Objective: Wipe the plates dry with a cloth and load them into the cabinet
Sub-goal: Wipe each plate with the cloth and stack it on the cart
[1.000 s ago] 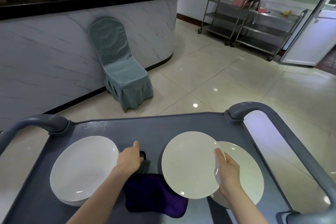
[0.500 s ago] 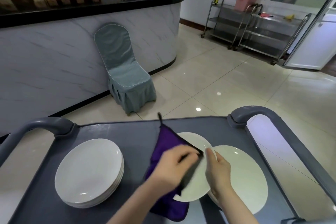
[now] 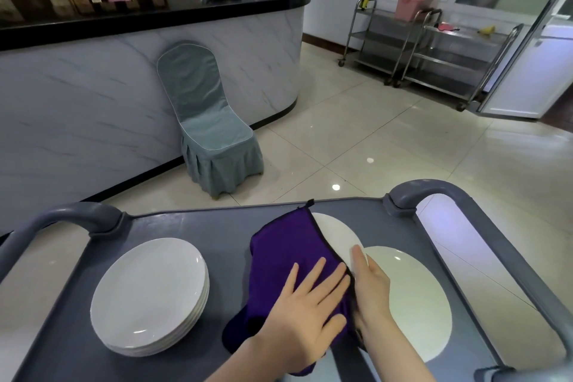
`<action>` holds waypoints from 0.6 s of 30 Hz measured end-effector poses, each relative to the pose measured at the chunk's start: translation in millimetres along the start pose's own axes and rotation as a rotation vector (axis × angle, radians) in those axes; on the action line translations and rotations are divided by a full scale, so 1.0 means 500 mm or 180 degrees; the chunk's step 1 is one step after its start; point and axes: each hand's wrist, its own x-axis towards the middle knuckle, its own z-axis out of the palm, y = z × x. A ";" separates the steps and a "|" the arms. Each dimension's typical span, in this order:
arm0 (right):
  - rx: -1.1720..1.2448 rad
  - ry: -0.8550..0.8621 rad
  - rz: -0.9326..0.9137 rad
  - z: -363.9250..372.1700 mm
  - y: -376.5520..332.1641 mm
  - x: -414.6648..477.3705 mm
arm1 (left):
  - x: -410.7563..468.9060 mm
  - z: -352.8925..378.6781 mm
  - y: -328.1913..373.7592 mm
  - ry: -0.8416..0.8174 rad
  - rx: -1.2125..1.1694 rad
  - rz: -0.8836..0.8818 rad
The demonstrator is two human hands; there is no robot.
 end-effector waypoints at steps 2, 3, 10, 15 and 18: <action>-0.0103 -0.0046 -0.0140 0.007 -0.004 -0.005 | 0.025 -0.002 -0.002 -0.0006 0.0005 -0.0020; -0.0129 -0.0045 -0.0189 0.011 -0.004 -0.007 | 0.040 -0.002 -0.013 0.0016 -0.0182 -0.0101; 0.0375 -0.0006 -0.0079 0.006 -0.034 -0.017 | 0.038 -0.008 -0.124 0.0150 -0.0301 -0.1182; 0.0447 0.0109 -0.0145 -0.016 -0.055 -0.008 | -0.032 -0.012 -0.084 0.0194 -0.0549 -0.0761; 0.0399 0.0073 -0.0194 -0.003 -0.047 -0.015 | -0.036 -0.009 -0.010 0.0543 -0.0428 -0.0164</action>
